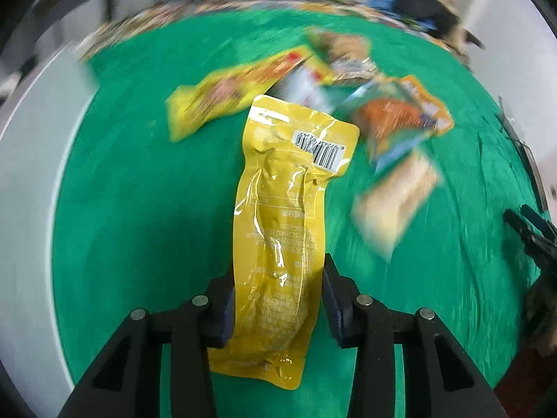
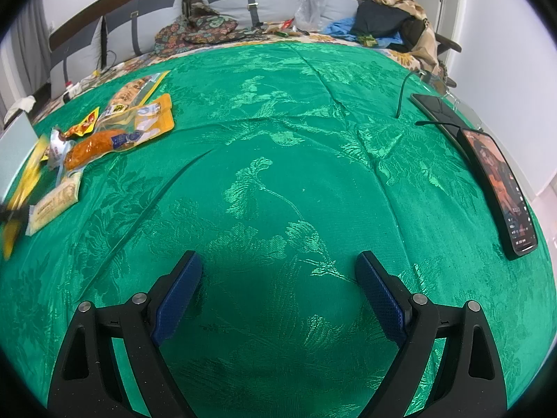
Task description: Organize snacks
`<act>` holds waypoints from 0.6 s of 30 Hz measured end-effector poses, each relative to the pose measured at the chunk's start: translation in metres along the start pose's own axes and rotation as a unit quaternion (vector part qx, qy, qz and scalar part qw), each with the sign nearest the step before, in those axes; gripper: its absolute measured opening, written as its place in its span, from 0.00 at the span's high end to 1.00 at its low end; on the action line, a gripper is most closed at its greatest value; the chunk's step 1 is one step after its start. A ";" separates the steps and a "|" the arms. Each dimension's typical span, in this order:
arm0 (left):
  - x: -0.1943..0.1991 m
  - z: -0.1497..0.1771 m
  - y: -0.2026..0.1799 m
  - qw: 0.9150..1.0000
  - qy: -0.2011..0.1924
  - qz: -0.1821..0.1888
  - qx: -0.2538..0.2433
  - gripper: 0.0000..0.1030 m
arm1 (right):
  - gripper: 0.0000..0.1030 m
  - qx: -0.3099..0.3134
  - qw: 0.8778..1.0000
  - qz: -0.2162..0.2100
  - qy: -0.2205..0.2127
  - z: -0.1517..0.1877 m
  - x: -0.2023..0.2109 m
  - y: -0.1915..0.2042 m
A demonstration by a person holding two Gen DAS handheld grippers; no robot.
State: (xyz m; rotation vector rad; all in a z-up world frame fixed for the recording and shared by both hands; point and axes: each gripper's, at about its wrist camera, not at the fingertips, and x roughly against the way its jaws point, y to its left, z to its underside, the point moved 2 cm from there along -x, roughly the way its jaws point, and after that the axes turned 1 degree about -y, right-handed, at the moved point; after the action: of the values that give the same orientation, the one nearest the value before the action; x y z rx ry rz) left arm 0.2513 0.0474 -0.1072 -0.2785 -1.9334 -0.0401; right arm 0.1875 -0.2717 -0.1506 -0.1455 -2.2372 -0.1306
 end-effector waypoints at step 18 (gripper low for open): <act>0.003 0.062 0.052 0.983 -0.130 -0.103 0.084 0.00 | 0.10 0.000 1.000 0.000 0.000 0.000 0.000 0.000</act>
State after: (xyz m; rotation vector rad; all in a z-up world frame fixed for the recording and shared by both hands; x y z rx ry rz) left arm 0.2045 0.1089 -0.1332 0.0323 -2.2040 0.0251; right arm 0.1874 -0.2717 -0.1508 -0.1455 -2.2372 -0.1307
